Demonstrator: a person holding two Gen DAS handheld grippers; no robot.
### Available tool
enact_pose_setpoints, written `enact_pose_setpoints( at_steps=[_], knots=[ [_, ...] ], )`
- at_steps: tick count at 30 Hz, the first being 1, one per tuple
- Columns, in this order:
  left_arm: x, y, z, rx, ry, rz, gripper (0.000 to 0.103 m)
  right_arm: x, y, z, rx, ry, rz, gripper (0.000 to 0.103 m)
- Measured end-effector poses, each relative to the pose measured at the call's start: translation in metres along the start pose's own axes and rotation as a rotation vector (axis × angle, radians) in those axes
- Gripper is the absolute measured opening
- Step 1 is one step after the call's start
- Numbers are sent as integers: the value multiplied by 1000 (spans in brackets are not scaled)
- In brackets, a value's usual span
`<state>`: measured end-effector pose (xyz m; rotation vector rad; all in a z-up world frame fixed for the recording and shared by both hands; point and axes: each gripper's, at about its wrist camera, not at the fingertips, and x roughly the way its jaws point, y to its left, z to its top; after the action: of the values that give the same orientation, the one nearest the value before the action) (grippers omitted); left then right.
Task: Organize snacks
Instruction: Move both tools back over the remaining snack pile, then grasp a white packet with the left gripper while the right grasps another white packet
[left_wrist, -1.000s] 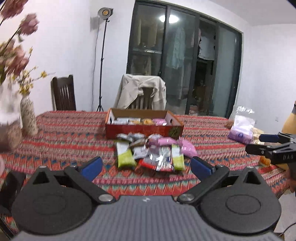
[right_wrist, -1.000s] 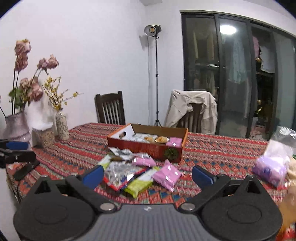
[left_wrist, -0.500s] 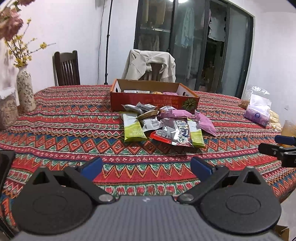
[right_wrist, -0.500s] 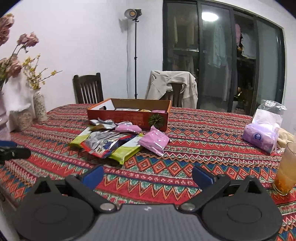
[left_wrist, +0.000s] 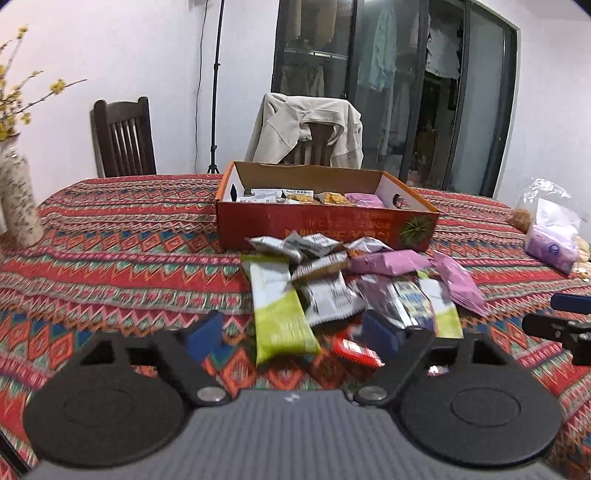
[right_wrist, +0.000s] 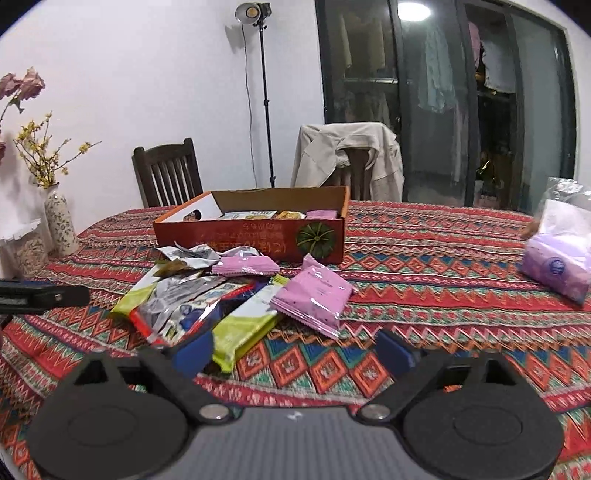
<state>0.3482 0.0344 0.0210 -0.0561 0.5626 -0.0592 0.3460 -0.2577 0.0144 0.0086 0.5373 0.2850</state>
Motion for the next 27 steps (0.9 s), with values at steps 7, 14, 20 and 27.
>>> enact_pose_setpoints(
  at_steps=[7,14,20,27],
  knots=[
    [68,-9,36,22,23,-58,81,49,10,35,-79,-9,41,86],
    [130,-11,41,16,154,-95,70,117,16,80,-174,47,182,86],
    [129,-1,36,-7,131,-163,49,203,14,112,-161,165,273,66],
    [96,13,44,-44,78,-202,48,258,23,114,-164,279,410,62]
  ],
)
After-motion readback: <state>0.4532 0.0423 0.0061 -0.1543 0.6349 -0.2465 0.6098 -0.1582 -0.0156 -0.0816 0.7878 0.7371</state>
